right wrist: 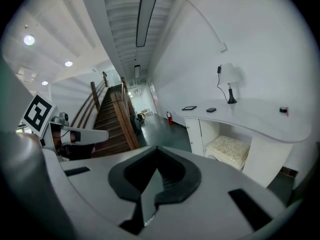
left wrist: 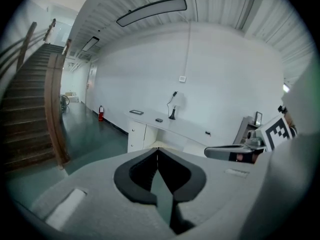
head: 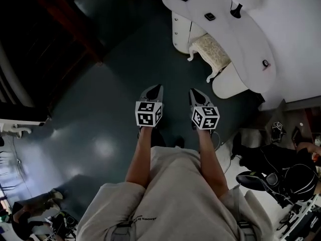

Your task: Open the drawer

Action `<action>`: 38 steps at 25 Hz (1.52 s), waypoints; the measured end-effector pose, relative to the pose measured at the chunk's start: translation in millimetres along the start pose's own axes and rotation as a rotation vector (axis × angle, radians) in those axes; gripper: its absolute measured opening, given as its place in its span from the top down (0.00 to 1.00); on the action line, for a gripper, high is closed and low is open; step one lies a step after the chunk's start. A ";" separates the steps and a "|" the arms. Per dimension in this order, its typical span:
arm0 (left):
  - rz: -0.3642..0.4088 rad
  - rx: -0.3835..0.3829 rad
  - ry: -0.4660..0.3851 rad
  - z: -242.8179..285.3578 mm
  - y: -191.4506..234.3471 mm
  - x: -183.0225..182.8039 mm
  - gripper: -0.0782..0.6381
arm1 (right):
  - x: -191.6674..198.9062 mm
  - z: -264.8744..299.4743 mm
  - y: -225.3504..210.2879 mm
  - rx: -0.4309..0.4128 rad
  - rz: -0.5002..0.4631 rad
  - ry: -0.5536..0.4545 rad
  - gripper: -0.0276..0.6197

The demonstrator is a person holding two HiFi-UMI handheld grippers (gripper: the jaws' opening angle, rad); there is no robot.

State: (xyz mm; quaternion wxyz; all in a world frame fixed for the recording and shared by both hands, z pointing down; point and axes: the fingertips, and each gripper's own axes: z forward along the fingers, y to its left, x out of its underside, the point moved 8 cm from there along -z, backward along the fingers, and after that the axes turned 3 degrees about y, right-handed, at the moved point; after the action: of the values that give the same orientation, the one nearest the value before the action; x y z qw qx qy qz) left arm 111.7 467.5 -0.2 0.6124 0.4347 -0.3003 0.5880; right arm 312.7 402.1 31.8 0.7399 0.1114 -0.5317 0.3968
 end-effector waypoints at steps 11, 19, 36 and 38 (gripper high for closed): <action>-0.008 0.044 -0.029 84.3 87.0 -76.9 0.88 | -51.2 92.2 -15.9 0.130 0.045 0.018 0.93; 0.071 0.125 -0.023 134.9 143.6 -95.5 0.88 | -66.4 149.4 -27.8 0.344 0.060 0.034 0.93; 0.099 0.225 -0.030 233.1 194.7 -131.6 0.88 | -125.5 254.0 -75.8 0.278 -0.003 0.035 0.93; 0.081 0.216 -0.051 242.9 196.4 -136.1 0.88 | -135.2 269.7 -83.4 0.241 -0.017 0.048 0.93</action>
State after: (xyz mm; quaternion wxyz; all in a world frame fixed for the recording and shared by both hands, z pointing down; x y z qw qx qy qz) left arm -63.6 176.2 22.7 0.5301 0.5004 -0.2679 0.6299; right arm 166.9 125.5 45.5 0.7370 0.1946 -0.4613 0.4540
